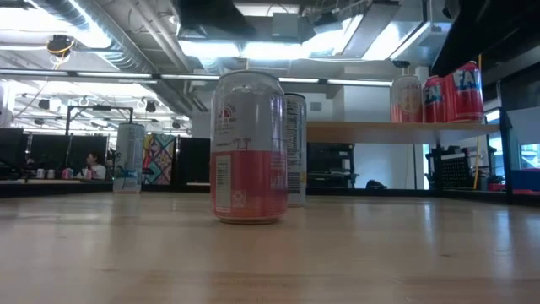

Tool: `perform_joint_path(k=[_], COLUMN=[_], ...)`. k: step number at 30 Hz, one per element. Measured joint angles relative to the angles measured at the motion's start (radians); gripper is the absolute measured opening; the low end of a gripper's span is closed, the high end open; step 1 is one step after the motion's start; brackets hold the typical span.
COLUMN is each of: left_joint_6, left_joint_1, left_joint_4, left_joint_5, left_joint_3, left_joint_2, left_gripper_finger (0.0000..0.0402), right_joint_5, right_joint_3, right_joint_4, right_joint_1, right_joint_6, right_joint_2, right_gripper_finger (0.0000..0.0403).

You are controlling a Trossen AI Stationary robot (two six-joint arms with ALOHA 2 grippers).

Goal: Place canned beverage on shelf
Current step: Put the orange can on the shelf aligned with the other orange soda can

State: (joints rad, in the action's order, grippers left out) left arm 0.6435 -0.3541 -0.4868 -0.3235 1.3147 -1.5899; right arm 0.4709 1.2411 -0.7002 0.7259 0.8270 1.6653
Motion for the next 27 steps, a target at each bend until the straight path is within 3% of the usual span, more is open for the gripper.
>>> perform_joint_path(k=[7,11,17,22,27], left_joint_6=[0.0,-0.023,-0.052,-0.049,-0.05], left_joint_1=[0.002,-0.002,0.012,0.02,0.02], left_joint_4=[-0.305,-0.33,-0.196,-0.024,0.313], left_joint_5=[0.046,0.051,0.011,0.001,0.001], left_joint_3=[-0.047,-0.18,-0.43,-0.59,-0.702], left_joint_2=[0.164,0.269,0.395,0.394,0.356], left_gripper_finger=[0.0373,0.0373,0.0373,0.0373,0.0373], right_joint_5=[0.026,0.021,0.01,0.008,0.007], right_joint_3=[0.0,0.0,0.0,0.0,0.0], right_joint_4=[0.029,0.091,0.186,0.295,0.35], right_joint_1=[-0.046,-0.095,-0.137,-0.156,-0.19], right_joint_6=[0.027,0.046,0.047,0.048,0.047], right_joint_2=[0.0,0.024,0.084,0.148,0.201], right_gripper_finger=[0.0328,0.0328,0.0328,0.0328,0.0328])
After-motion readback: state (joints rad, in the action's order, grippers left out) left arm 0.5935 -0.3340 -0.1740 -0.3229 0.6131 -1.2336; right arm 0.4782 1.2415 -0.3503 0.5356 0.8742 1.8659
